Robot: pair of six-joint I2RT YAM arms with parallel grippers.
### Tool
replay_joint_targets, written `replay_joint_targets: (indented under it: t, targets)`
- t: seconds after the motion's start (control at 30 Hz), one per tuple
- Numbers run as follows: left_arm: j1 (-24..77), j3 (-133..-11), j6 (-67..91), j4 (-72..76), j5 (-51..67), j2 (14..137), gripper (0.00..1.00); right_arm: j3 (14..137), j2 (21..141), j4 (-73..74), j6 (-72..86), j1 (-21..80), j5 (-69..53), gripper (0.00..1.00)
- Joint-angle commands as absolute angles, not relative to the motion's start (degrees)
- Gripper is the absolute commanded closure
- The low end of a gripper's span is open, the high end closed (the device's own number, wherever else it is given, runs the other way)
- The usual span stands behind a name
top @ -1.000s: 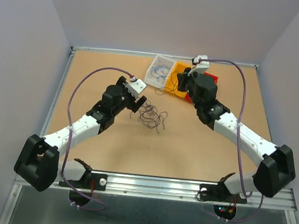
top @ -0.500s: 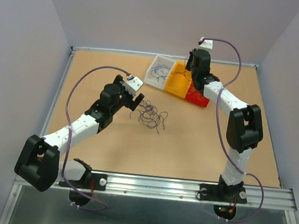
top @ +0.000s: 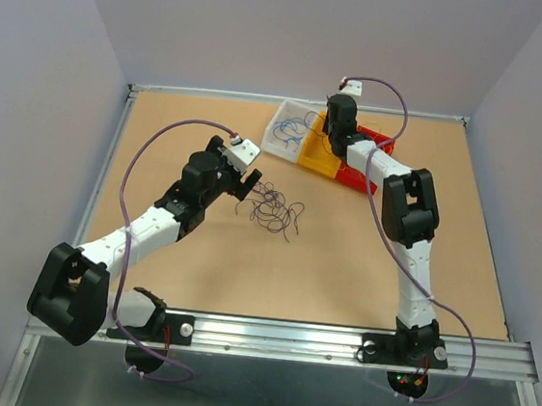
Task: Untangle the cables
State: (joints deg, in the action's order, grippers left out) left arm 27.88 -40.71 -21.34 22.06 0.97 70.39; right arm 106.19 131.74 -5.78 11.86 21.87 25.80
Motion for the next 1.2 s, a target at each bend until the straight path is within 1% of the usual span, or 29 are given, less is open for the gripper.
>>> replay_joint_targets:
  t: [0.0, 0.2, 0.23, 0.27, 0.33, 0.37, 0.4, 0.43, 0.57, 0.67, 0.7, 0.77, 0.8, 0.83, 0.87, 0.93, 1.0, 1.17]
  targets:
    - [27.7, -40.9, -21.9, 25.2, 1.1, 70.5, 0.02, 110.2, 133.2, -4.0, 13.0, 22.3, 27.2, 0.99]
    - [27.6, -41.7, -20.6, 23.0, 1.5, 69.8, 0.02, 105.0, 129.0, -3.7, 13.6, 22.3, 27.6, 0.98]
    - [27.6, -42.2, -20.2, 22.5, 1.8, 69.8, 0.02, 104.2, 128.8, -3.5, 13.8, 22.3, 27.2, 0.95]
    - [27.6, -42.5, -19.8, 21.9, 2.0, 69.9, 0.02, 103.9, 128.5, -3.3, 14.0, 22.3, 27.0, 0.89]
    - [27.6, -43.7, -18.5, 19.7, 2.7, 69.9, 0.02, 103.7, 127.4, -2.3, 14.9, 22.3, 25.8, 0.62]
    - [27.6, -43.9, -18.0, 19.3, 2.8, 69.6, 0.02, 103.3, 127.1, -2.1, 15.4, 22.3, 25.8, 0.57]
    - [27.6, -43.8, -17.8, 19.1, 3.2, 69.3, 0.01, 103.3, 126.7, -1.8, 16.1, 22.3, 26.2, 0.55]
    - [27.6, -43.6, -17.6, 19.2, 3.8, 68.4, 0.01, 103.3, 125.5, -1.6, 16.3, 22.3, 26.2, 0.5]
    - [27.7, -43.7, -17.6, 19.1, 5.3, 67.4, 0.01, 103.9, 121.2, -0.2, 16.8, 22.3, 24.7, 0.39]
    - [27.6, -43.7, -17.9, 19.2, 6.2, 68.3, 0.01, 101.4, 116.4, 3.1, 16.6, 22.9, 20.4, 0.35]
    - [27.6, -43.7, -18.0, 19.2, 7.0, 68.6, 0.01, 97.5, 112.5, 3.3, 16.3, 23.5, 16.4, 0.34]
    - [27.7, -43.7, -18.6, 19.0, 7.8, 69.2, 0.01, 93.3, 108.7, 3.8, 16.2, 23.8, 10.2, 0.29]
    - [27.7, -43.5, -19.2, 19.0, 8.6, 69.3, 0.01, 91.2, 107.2, 4.3, 16.2, 24.3, 6.9, 0.29]
    - [27.7, -42.9, -19.6, 19.1, 9.4, 69.1, 0.01, 86.0, 104.0, 4.5, 15.8, 24.6, 1.5, 0.27]
    - [27.7, -42.5, -20.0, 19.3, 10.2, 69.0, 0.01, 83.2, 102.8, 4.5, 15.6, 24.9, 0.4, 0.25]
    - [27.7, -42.1, -21.4, 19.8, 12.4, 69.4, 0.01, 77.7, 100.4, 4.4, 14.0, 26.5, -5.2, 0.25]
    - [27.9, -42.5, -22.4, 19.5, 13.5, 70.8, 0.01, 70.5, 97.8, 4.2, 12.3, 28.8, -6.7, 0.25]
    - [28.0, -43.2, -24.3, 19.2, 13.3, 73.6, 0.01, 60.5, 95.0, 0.9, 12.0, 35.2, -4.1, 0.26]
